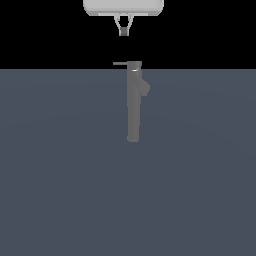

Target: Turn on the faucet by rotating a designated handle.

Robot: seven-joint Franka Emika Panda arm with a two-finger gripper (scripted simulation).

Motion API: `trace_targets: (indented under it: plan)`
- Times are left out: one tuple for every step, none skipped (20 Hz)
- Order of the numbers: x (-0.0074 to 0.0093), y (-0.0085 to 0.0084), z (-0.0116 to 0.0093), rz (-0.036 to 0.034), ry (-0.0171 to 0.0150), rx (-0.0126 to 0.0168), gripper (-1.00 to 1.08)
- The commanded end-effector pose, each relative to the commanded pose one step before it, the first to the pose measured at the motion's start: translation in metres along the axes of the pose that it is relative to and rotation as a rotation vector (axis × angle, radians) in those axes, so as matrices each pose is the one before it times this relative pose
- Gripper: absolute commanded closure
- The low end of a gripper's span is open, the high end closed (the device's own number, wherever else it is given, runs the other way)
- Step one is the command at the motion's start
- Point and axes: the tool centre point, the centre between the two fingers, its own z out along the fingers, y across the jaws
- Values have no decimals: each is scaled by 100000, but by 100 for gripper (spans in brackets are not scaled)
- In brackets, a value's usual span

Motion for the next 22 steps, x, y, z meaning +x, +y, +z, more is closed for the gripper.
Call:
trace_targets:
  plan:
    - [1866,-343,1599,-890,263,1,108]
    - [648,-120,612,-315,76,13,108]
    - [602,-116,591,-300,72,17,108]
    - [556,-111,567,-284,69,21,108]
    - [513,-100,542,-259,63,23,108]
    - [471,-93,514,-241,59,25,108]
    - [430,-86,483,-221,54,26,108]
    - [391,-77,452,-200,49,26,108]
    - [352,-74,417,-188,47,26,108]
    - [314,-71,381,-175,44,26,108]
    - [280,-48,348,-132,33,21,108]
    - [243,-52,307,-132,33,22,108]
    - [209,-45,268,-114,29,20,108]
    - [176,-36,229,-93,24,17,108]
    - [142,-40,186,-93,24,17,108]
    - [110,-27,146,-66,17,13,108]
    - [82,9,113,0,0,0,108]
    - [44,-35,57,-66,17,13,108]
    - [16,2,23,0,0,0,108]
    - [0,0,0,0,0,0,108]
    - [0,0,0,0,0,0,108]
    - [0,0,0,0,0,0,108]
